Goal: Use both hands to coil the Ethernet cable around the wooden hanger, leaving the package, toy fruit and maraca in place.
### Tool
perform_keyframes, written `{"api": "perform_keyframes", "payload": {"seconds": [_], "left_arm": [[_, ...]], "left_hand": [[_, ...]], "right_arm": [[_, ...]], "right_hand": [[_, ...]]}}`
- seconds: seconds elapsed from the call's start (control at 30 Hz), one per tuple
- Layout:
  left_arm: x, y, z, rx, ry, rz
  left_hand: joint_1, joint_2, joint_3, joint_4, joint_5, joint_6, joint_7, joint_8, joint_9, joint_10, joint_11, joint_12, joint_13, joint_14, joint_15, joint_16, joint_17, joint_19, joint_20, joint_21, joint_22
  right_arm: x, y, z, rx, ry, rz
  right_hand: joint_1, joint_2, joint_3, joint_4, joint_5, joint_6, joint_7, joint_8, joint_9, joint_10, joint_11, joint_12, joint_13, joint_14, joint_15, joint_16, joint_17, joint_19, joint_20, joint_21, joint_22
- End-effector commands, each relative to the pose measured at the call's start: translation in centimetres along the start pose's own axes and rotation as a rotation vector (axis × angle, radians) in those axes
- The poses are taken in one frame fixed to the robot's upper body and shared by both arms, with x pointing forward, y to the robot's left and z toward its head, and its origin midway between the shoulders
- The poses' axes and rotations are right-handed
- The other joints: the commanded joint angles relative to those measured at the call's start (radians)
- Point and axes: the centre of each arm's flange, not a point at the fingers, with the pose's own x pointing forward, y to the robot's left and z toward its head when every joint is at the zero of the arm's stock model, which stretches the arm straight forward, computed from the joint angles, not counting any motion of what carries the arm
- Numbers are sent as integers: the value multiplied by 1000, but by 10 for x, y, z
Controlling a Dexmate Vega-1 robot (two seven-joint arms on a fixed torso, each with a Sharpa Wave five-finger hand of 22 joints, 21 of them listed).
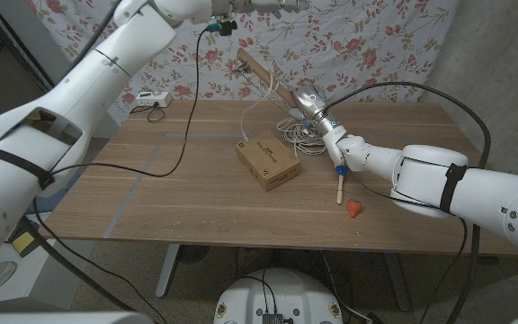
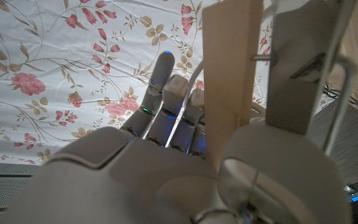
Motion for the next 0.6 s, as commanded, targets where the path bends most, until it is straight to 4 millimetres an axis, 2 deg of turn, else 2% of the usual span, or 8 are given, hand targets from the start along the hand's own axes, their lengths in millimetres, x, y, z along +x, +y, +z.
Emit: {"api": "perform_keyframes", "payload": {"seconds": [0.03, 0.33, 0.6], "left_arm": [[2, 7, 36, 96, -79, -151], [-12, 6, 48, 127, -119, -53], [-31, -2, 45, 97, -136, 17]], "left_hand": [[21, -4, 0, -15, 13, -36, -11, -3, 0, -35, 0, -15, 4, -34, 12, -12, 1, -293, 2, -18, 5], [39, 7, 4, -25, 19, -26, -16, 10, -2, -46, -10, -21, 4, -40, 6, -16, 1, -285, 1, -25, 7], [45, 17, 7, -28, 20, -36, -17, 8, -3, -61, -4, -29, 3, -49, 5, -21, 0, -277, 2, -28, 8]], "right_arm": [[1, -5, -4, -4, 7, -34], [3, -8, -8, -6, 13, -47], [3, -11, -12, -17, -9, -64]], "right_hand": [[51, 108, 2, 0, 1, -2, 1, 6, -2, 13, 0, -1, -10, 10, -88, -1, 3, -2, -112, 4, 3], [51, 109, 2, 0, 1, -3, 1, 8, -4, 14, 1, -1, -10, 11, -88, -1, 4, -4, -111, 4, 4], [50, 109, 2, -1, 1, -4, 1, 10, -4, 13, 1, -1, -10, 11, -88, -1, 4, -5, -111, 4, 4]]}}
